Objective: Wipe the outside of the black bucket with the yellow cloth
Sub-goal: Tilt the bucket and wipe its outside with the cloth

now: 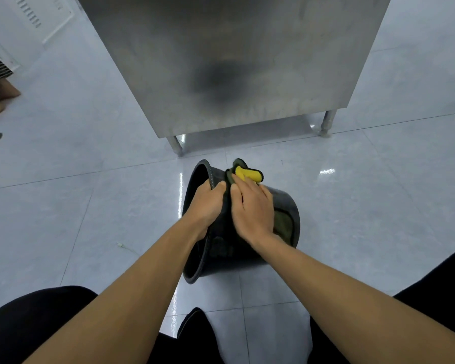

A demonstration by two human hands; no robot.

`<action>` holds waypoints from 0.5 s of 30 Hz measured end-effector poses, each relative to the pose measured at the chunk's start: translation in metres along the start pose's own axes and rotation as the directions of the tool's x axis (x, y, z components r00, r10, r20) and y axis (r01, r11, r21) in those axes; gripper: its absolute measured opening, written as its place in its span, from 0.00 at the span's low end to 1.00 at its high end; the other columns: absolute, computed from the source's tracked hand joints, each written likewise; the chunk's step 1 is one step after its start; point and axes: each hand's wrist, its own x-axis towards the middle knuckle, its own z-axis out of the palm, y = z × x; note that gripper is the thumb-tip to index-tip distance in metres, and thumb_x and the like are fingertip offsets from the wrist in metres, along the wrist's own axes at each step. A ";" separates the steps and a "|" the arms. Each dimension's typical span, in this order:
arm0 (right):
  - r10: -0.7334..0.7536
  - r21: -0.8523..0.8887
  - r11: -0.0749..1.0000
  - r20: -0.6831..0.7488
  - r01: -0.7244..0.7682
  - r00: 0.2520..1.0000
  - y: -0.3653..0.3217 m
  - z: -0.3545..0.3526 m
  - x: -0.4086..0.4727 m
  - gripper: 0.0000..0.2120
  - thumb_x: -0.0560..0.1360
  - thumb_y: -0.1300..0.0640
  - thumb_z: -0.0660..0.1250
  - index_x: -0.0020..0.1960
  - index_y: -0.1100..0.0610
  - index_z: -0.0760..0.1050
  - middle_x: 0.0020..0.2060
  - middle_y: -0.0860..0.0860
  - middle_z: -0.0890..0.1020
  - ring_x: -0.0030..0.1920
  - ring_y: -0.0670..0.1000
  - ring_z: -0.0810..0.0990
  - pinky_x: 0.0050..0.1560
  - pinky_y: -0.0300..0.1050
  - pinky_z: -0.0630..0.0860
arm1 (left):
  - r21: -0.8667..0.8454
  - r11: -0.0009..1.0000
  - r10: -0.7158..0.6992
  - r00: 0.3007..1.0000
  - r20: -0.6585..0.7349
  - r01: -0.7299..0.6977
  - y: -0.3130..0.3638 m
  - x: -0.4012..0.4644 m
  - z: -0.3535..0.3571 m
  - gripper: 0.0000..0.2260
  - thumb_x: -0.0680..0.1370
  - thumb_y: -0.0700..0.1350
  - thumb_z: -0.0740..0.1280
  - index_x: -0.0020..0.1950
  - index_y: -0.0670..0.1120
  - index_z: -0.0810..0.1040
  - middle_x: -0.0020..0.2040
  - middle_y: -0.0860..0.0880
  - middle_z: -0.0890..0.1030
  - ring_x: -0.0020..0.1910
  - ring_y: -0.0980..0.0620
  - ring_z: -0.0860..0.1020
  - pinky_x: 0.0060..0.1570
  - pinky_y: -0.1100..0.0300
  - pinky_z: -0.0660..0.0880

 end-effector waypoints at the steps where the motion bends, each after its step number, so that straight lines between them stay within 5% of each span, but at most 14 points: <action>1: -0.041 -0.001 0.999 0.015 0.041 0.999 -0.001 0.000 -0.001 0.24 0.84 0.47 0.48 0.76 0.48 0.70 0.75 0.47 0.73 0.77 0.46 0.65 0.79 0.50 0.55 | -0.018 1.000 -0.014 1.000 0.004 0.014 0.000 0.000 -0.002 0.11 0.80 0.46 0.62 0.49 0.51 0.84 0.44 0.44 0.87 0.42 0.48 0.84 0.43 0.52 0.82; 4: -0.097 -0.051 0.994 0.029 0.098 0.995 0.011 -0.003 -0.003 0.23 0.85 0.48 0.49 0.78 0.48 0.68 0.75 0.47 0.72 0.77 0.47 0.65 0.79 0.49 0.54 | -0.071 0.996 -0.048 0.999 0.020 0.049 0.003 -0.001 -0.006 0.10 0.80 0.44 0.64 0.46 0.50 0.85 0.41 0.46 0.88 0.41 0.47 0.86 0.40 0.54 0.83; 8: 0.092 -0.090 0.992 0.001 -0.091 0.996 0.035 -0.009 0.001 0.25 0.84 0.47 0.46 0.76 0.49 0.70 0.71 0.49 0.77 0.72 0.51 0.70 0.79 0.54 0.57 | -0.118 0.987 -0.107 0.994 0.007 0.107 0.003 -0.004 -0.009 0.08 0.77 0.42 0.64 0.41 0.44 0.81 0.33 0.47 0.85 0.34 0.48 0.83 0.32 0.58 0.77; 12: 0.303 -0.088 0.949 -0.021 -0.304 0.953 0.051 -0.013 0.007 0.22 0.84 0.50 0.48 0.69 0.50 0.75 0.64 0.51 0.80 0.68 0.55 0.74 0.77 0.57 0.61 | -0.116 0.979 -0.166 0.986 0.007 0.166 0.002 -0.006 -0.006 0.06 0.76 0.45 0.62 0.42 0.46 0.77 0.37 0.45 0.79 0.37 0.47 0.77 0.36 0.56 0.73; 15: 0.280 -0.129 0.952 0.000 -0.278 0.960 0.041 -0.009 0.007 0.22 0.85 0.50 0.48 0.72 0.50 0.73 0.69 0.49 0.78 0.72 0.54 0.72 0.78 0.56 0.59 | -0.146 0.982 -0.126 0.992 -0.025 0.121 0.003 -0.005 0.000 0.09 0.82 0.49 0.62 0.51 0.47 0.80 0.44 0.46 0.85 0.44 0.47 0.83 0.44 0.52 0.81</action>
